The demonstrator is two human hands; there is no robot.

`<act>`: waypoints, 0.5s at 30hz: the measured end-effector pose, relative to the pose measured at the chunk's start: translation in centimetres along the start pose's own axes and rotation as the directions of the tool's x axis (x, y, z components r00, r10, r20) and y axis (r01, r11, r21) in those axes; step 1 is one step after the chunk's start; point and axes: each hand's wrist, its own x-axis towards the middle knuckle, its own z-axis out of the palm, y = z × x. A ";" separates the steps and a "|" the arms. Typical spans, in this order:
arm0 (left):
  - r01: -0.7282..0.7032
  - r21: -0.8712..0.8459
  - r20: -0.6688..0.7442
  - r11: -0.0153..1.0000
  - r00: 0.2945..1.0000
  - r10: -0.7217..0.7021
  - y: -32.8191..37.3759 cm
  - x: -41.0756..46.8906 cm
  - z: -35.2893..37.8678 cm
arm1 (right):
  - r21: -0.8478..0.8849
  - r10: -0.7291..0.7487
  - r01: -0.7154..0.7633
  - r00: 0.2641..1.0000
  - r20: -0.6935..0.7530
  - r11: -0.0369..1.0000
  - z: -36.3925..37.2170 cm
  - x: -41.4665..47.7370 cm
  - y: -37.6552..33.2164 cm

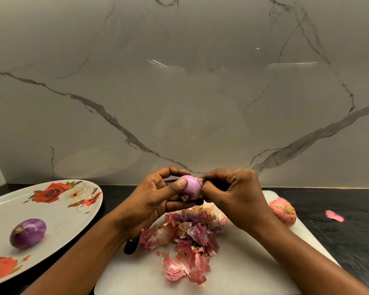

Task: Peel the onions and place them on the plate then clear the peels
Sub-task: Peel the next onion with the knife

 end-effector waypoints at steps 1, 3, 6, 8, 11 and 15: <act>-0.003 -0.003 -0.006 1.000 1.000 0.003 0.0 0.0 -0.1 | 0.029 0.021 -0.021 1.000 0.001 0.999 0.0 0.1 0.0; -0.020 0.008 -0.027 1.000 0.999 0.020 0.0 0.1 -0.2 | 0.063 0.041 -0.043 0.999 0.033 0.997 0.0 0.1 0.0; -0.039 -0.010 -0.039 0.999 0.998 0.039 0.1 0.2 -0.3 | 0.120 0.042 -0.053 0.995 0.092 0.991 -0.1 0.1 -0.2; -0.052 -0.013 -0.047 0.999 0.998 0.051 0.2 0.1 -0.3 | 0.144 0.050 -0.063 0.994 0.095 0.987 0.0 0.1 -0.2; -0.077 0.009 -0.075 0.997 0.994 0.078 0.2 0.1 -0.1 | 0.185 0.088 -0.102 0.993 0.085 0.977 0.0 0.4 0.1; -0.080 0.020 -0.087 0.997 0.993 0.081 0.4 -0.1 0.1 | 0.184 0.093 -0.103 0.994 0.064 0.978 0.1 0.4 0.3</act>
